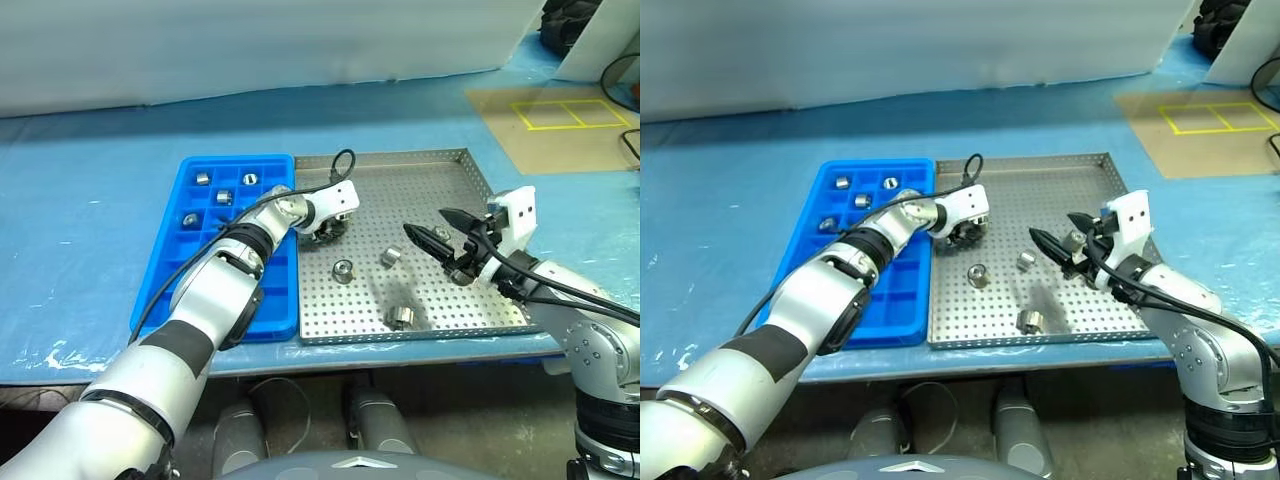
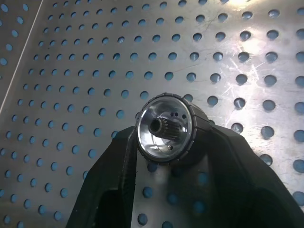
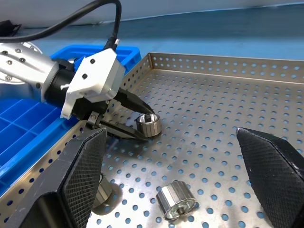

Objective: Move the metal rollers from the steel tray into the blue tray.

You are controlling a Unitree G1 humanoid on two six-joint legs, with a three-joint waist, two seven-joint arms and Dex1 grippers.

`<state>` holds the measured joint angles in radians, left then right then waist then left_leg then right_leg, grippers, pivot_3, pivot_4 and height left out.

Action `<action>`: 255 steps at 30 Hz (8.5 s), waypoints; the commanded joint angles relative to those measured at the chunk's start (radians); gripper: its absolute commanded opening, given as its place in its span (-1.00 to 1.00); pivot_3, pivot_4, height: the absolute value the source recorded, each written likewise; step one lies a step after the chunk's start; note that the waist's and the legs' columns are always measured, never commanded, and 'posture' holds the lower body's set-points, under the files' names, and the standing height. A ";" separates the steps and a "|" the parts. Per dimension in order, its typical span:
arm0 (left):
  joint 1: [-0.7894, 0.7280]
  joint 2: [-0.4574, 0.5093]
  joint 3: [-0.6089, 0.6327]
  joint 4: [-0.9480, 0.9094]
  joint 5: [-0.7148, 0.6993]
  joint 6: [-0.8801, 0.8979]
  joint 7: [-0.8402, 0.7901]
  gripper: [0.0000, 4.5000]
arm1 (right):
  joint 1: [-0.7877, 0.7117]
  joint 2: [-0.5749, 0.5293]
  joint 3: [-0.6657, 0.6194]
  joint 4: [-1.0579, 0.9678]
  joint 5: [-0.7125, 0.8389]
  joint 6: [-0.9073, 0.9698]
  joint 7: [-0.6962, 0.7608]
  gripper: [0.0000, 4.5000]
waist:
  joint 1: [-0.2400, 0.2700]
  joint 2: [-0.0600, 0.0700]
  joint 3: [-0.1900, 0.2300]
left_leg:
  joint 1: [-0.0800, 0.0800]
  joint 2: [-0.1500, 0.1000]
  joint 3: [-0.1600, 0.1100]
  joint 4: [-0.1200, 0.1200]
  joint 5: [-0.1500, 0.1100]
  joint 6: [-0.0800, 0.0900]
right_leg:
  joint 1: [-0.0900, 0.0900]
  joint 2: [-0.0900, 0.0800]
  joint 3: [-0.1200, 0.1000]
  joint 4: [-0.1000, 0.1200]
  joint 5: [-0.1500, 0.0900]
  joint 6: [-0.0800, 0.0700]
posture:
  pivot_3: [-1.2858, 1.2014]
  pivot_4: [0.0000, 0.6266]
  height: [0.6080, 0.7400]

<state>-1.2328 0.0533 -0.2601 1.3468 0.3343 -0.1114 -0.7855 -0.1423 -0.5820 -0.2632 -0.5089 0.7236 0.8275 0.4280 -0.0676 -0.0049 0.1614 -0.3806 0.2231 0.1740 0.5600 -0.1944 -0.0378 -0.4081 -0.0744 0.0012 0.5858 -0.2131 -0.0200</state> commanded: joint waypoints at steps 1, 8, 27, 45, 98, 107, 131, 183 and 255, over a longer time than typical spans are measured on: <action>-0.008 0.017 0.033 -0.025 -0.040 -0.057 -0.091 -0.16 | -0.015 -0.002 -0.008 -0.011 0.007 -0.020 0.011 1.00 | 0.002 0.000 0.000 | -0.001 0.000 0.000 0.000 0.000 0.001 | -0.001 0.000 0.000 0.000 0.000 0.000 | -0.37 -0.52 1.00; -0.039 0.083 0.184 -0.114 -0.236 -0.130 -0.400 -0.16 | -0.039 0.003 0.016 0.010 0.000 -0.024 0.020 1.00 | 0.007 0.002 0.002 | -0.002 0.000 0.000 0.000 0.000 0.001 | -0.002 -0.001 0.000 0.000 0.000 0.000 | -0.34 -0.52 1.00; 0.479 0.573 0.338 -1.133 -0.498 0.285 -0.502 -0.16 | -0.401 0.136 0.347 0.336 -0.082 -0.092 0.300 1.00 | 0.095 0.003 0.009 | -0.003 0.001 0.003 -0.014 0.013 -0.012 | -0.013 -0.001 -0.002 0.011 0.000 -0.005 | -0.04 -0.52 1.00; 1.006 0.682 0.530 -1.382 -0.562 0.379 -0.186 -0.16 | -0.637 0.238 0.433 0.573 -0.179 -0.153 0.534 1.00 | 0.173 -0.003 0.012 | -0.003 0.003 -0.003 -0.018 0.023 -0.025 | -0.016 0.000 -0.010 0.023 -0.002 -0.013 | 0.16 -0.52 1.00; 0.126 0.133 -0.032 -0.318 -0.387 -0.115 -0.701 0.99 | 0.149 0.068 -0.126 -0.344 0.091 0.180 -0.018 1.00 | 0.023 -0.002 0.010 | -0.001 0.000 0.001 -0.006 0.022 -0.013 | -0.013 0.001 0.003 0.018 0.007 -0.001 | -0.54 -0.52 1.00; 0.044 0.085 -0.061 -0.140 -0.233 -0.229 -0.606 0.99 | 0.193 0.083 -0.125 -0.363 0.130 0.146 -0.125 1.00 | -0.023 -0.002 0.010 | -0.006 -0.001 0.001 0.004 0.017 -0.004 | -0.013 0.000 0.004 0.016 0.005 0.007 | -0.57 -0.52 1.00; 0.008 0.081 -0.137 -0.052 -0.009 -0.289 -0.528 0.60 | 0.200 0.080 -0.055 -0.304 0.088 0.049 -0.178 1.00 | -0.086 -0.001 0.010 | -0.009 -0.003 0.001 0.007 0.010 0.008 | -0.005 -0.002 0.001 0.003 0.010 0.000 | -0.58 -0.52 1.00; 0.480 0.532 0.151 -0.700 -0.400 0.077 -0.357 -0.22 | -0.474 0.104 0.398 0.273 -0.098 -0.057 0.389 1.00 | 0.160 0.001 0.013 | -0.005 0.002 0.000 0.001 0.024 -0.017 | -0.016 -0.002 -0.002 0.029 0.008 -0.007 | -0.04 -0.52 1.00; 0.081 -0.091 0.027 0.004 -0.037 -0.092 -0.033 0.13 | 0.128 -0.004 -0.119 -0.297 0.217 0.084 -0.243 1.00 | -0.178 0.004 0.010 | -0.025 -0.019 0.001 0.019 -0.002 0.036 | -0.006 -0.019 -0.004 -0.009 0.012 0.011 | -0.59 -0.52 1.00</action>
<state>-1.1631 -0.0460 -0.2175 1.3510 0.2656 -0.2090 -0.8545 -0.0144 -0.5863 -0.3829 -0.7967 0.9419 0.9367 0.1898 -0.2458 -0.0004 0.1710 -0.4052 0.2037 0.1747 0.5792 -0.1960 -0.0020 -0.4135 -0.0932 -0.0025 0.5768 -0.2014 -0.0094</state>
